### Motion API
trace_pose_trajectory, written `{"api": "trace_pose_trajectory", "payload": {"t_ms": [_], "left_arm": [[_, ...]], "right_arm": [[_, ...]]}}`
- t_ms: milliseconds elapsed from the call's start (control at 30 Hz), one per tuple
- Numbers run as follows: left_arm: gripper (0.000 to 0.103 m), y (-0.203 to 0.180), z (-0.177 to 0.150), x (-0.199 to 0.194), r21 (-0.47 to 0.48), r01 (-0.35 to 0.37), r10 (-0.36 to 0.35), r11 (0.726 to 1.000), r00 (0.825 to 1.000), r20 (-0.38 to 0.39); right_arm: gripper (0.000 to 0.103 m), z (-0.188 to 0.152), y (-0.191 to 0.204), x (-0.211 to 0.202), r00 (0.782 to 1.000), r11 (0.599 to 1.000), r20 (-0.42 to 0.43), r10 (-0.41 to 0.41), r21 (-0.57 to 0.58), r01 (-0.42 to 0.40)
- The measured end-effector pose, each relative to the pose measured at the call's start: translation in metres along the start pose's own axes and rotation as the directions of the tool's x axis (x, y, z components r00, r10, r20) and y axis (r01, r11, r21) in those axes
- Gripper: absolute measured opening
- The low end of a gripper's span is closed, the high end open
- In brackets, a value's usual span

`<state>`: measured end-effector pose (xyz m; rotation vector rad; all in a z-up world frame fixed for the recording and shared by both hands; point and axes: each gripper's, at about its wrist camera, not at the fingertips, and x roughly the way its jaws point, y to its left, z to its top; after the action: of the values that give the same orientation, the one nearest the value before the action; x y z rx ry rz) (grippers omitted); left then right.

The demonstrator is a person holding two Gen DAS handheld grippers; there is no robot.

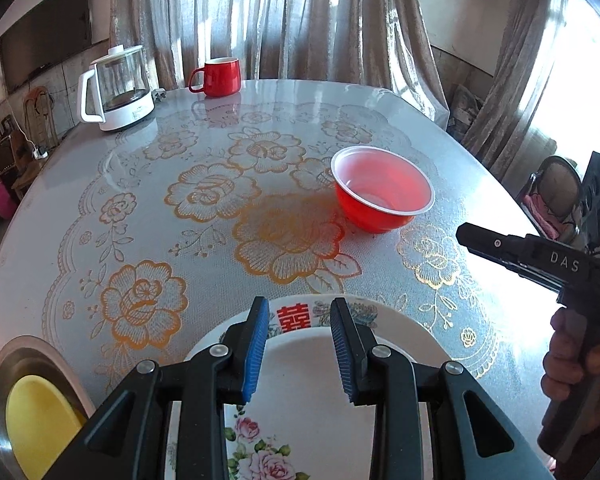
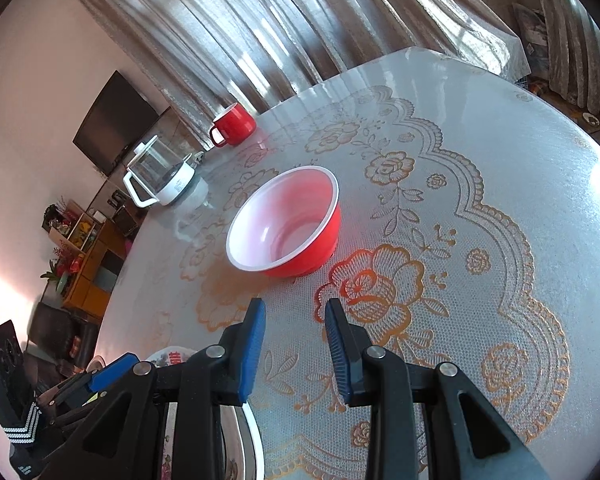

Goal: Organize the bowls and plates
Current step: 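Move the left gripper past the plate stack toward the red plastic bowl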

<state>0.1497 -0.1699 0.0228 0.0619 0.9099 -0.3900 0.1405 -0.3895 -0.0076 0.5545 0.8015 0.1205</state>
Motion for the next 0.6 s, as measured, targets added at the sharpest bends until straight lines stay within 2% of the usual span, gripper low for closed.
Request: {"api": "trace_pose_trajectory", "payload": {"t_ms": [233,467,600], "left_arm": [[0.035,-0.003,0.016,0.016,-0.019,0.000,-0.001,1.000,1.000,-0.018],[0.036,-0.014,0.027,0.024,0.019,-0.037,0.037,0.999,0.999,-0.007],[0.036,-0.015,0.035,0.030,0.006,-0.029,0.029,1.000,0.999,-0.018]], "right_arm": [[0.030,0.008,-0.002,0.006,1.000,1.000,0.014,0.001,0.012,-0.001],[0.030,0.020,-0.003,0.011,1.000,1.000,0.028,-0.005,0.012,0.005],[0.029,0.025,-0.004,0.014,0.999,1.000,0.035,-0.017,0.013,0.017]]}}
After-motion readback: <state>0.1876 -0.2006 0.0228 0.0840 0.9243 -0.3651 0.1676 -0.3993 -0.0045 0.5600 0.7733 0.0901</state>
